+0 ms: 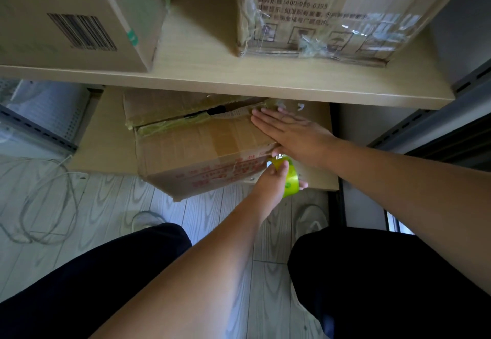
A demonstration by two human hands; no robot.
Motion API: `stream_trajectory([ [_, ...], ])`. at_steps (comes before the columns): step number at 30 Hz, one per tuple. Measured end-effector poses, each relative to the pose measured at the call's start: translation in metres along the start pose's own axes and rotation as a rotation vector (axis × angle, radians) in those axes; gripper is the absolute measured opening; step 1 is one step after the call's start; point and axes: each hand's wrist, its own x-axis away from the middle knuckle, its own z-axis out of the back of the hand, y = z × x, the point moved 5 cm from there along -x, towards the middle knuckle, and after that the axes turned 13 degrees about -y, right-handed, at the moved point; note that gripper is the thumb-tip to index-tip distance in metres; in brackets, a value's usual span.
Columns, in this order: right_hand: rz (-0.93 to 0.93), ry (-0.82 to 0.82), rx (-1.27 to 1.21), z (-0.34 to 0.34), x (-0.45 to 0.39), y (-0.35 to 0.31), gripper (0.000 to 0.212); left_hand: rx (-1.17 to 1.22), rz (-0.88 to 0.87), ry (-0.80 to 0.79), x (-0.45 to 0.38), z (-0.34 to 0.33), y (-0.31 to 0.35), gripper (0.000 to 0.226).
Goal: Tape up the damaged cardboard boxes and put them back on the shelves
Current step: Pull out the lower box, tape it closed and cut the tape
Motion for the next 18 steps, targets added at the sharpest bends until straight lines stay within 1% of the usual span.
stream_trajectory([
  [2,-0.001,-0.008,-0.010,0.001,-0.001,0.000,0.087,-0.260,0.045,0.046,0.001,0.004,-0.002,0.051],
  [3,0.014,-0.019,-0.032,0.002,-0.001,0.001,0.091,-0.296,0.036,0.053,0.002,0.005,-0.005,0.053],
  [5,0.030,-0.031,-0.054,0.002,-0.003,0.002,0.098,-0.267,0.010,0.014,0.007,0.002,-0.008,0.047],
  [6,0.020,-0.029,-0.042,0.001,-0.004,0.002,0.098,-0.275,0.016,0.000,0.006,0.001,-0.009,0.044],
  [8,-0.022,-0.003,0.004,-0.003,-0.005,0.001,0.092,-0.298,0.036,-0.005,0.004,0.000,-0.008,0.048],
  [10,-0.049,0.021,0.002,-0.005,-0.006,0.000,0.084,-0.269,0.053,0.028,0.002,0.000,-0.005,0.052],
  [12,-0.065,0.046,-0.017,-0.004,-0.005,0.000,0.079,-0.225,0.044,0.053,-0.002,0.002,-0.005,0.050],
  [15,-0.080,0.080,0.022,-0.007,-0.003,-0.005,0.077,-0.170,0.062,0.075,-0.004,0.002,-0.007,0.046],
  [18,-0.090,0.090,0.077,-0.006,-0.002,-0.006,0.078,-0.174,0.073,0.104,-0.003,0.003,-0.005,0.050],
])
